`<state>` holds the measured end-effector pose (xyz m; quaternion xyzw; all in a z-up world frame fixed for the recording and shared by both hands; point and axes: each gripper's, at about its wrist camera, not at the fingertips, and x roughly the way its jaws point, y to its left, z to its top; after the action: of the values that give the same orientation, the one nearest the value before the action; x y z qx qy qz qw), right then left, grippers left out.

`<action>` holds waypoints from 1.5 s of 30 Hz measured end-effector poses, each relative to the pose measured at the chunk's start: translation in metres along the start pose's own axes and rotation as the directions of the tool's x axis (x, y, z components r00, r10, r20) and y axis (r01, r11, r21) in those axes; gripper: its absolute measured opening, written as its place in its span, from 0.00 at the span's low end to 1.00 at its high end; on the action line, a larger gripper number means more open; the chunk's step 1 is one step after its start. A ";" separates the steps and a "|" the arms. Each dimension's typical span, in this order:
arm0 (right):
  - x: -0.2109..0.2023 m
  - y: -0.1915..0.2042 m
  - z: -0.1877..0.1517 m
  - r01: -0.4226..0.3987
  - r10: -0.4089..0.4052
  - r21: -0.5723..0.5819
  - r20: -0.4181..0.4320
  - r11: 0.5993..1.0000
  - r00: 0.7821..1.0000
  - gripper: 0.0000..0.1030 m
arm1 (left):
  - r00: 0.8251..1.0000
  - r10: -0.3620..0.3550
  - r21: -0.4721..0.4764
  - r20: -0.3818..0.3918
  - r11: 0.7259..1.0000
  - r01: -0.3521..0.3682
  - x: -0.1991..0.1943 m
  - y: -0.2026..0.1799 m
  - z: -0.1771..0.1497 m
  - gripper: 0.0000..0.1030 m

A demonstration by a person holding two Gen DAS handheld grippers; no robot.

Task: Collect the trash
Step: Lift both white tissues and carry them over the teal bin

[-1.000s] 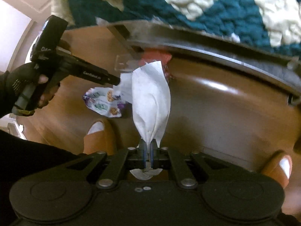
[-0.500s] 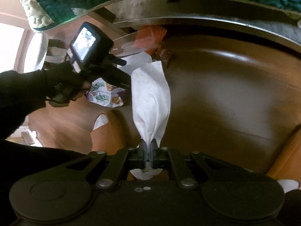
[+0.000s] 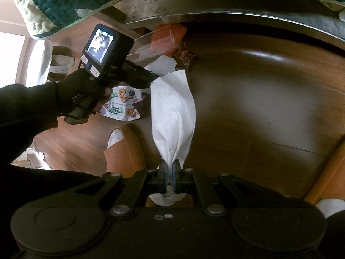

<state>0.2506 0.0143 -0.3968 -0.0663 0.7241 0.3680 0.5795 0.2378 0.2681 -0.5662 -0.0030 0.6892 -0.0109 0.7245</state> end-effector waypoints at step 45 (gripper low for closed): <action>-0.433 0.067 -0.206 0.260 -0.095 -0.045 0.859 0.965 0.503 0.05 | 0.669 -0.164 0.083 0.725 0.985 0.151 -0.609 -0.263 -0.026 0.04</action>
<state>0.1914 -0.2062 0.0302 -0.0011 0.3043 0.3513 0.8854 0.1784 0.0180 0.0453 -0.0609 0.3410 -0.0766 0.9349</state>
